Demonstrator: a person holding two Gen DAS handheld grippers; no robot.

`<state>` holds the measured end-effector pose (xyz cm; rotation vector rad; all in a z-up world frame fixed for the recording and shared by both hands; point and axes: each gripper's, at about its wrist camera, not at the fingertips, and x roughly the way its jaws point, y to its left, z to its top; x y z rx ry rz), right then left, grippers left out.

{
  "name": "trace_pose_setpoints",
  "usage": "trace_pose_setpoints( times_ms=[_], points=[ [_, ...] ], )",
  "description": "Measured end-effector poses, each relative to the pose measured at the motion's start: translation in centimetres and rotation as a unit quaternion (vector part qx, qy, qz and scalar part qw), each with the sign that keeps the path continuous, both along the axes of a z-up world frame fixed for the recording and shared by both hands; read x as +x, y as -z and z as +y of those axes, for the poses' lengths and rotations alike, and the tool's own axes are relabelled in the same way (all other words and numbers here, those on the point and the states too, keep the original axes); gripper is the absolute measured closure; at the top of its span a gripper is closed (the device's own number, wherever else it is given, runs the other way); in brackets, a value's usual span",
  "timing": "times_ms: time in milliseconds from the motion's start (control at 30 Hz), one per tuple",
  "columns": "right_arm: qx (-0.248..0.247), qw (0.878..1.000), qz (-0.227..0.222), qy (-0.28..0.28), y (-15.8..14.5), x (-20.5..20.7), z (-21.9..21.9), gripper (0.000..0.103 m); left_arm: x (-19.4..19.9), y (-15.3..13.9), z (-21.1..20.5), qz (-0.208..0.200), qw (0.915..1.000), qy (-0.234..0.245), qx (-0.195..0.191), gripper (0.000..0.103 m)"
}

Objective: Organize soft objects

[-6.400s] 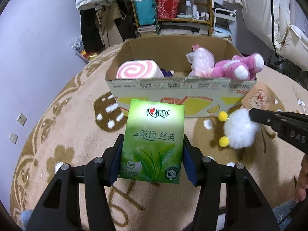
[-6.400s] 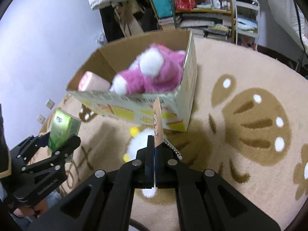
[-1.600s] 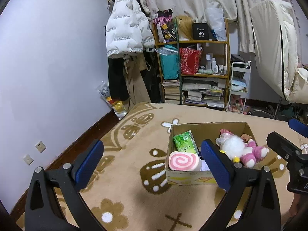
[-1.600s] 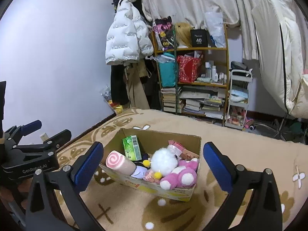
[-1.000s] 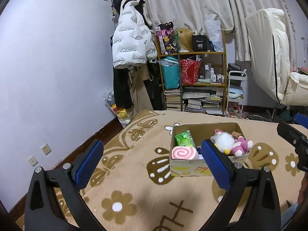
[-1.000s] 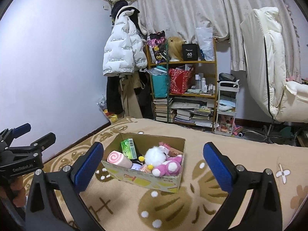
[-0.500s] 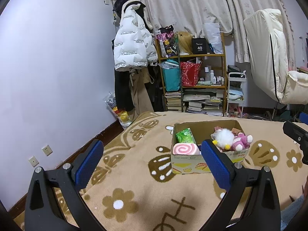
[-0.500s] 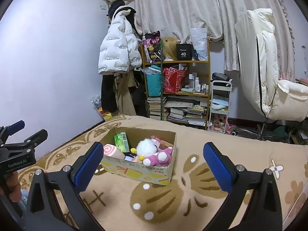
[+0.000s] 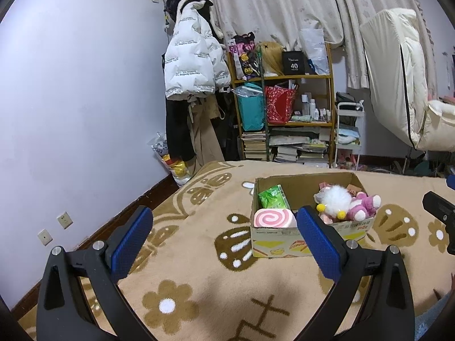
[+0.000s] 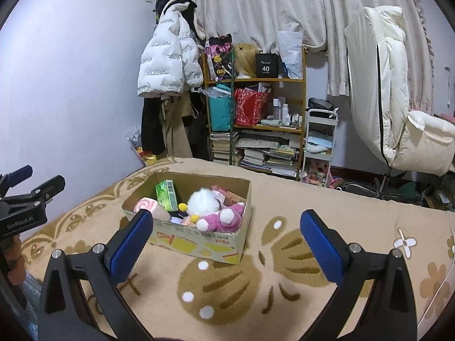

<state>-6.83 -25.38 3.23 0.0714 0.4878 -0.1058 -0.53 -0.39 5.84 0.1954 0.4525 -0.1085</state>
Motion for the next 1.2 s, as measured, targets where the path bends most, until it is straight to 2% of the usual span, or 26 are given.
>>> trace_pose_setpoints(
  times_ms=[233, 400, 1200],
  points=[
    [-0.007, 1.0, 0.009, -0.002, 0.5, 0.5, 0.1, 0.0, 0.6, 0.7, -0.8, 0.009, 0.9999, 0.009, 0.01, 0.003],
    [-0.009, 1.0, 0.01, -0.003, 0.7, 0.5, 0.2, 0.0, 0.4, 0.9, -1.3, 0.001, 0.9997, 0.016, 0.018, 0.003],
    [-0.007, 1.0, 0.009, -0.001, 0.7, 0.5, -0.4, 0.0, 0.3, 1.3, -1.3, 0.007, 0.9998, 0.014, 0.01, 0.003]
  ],
)
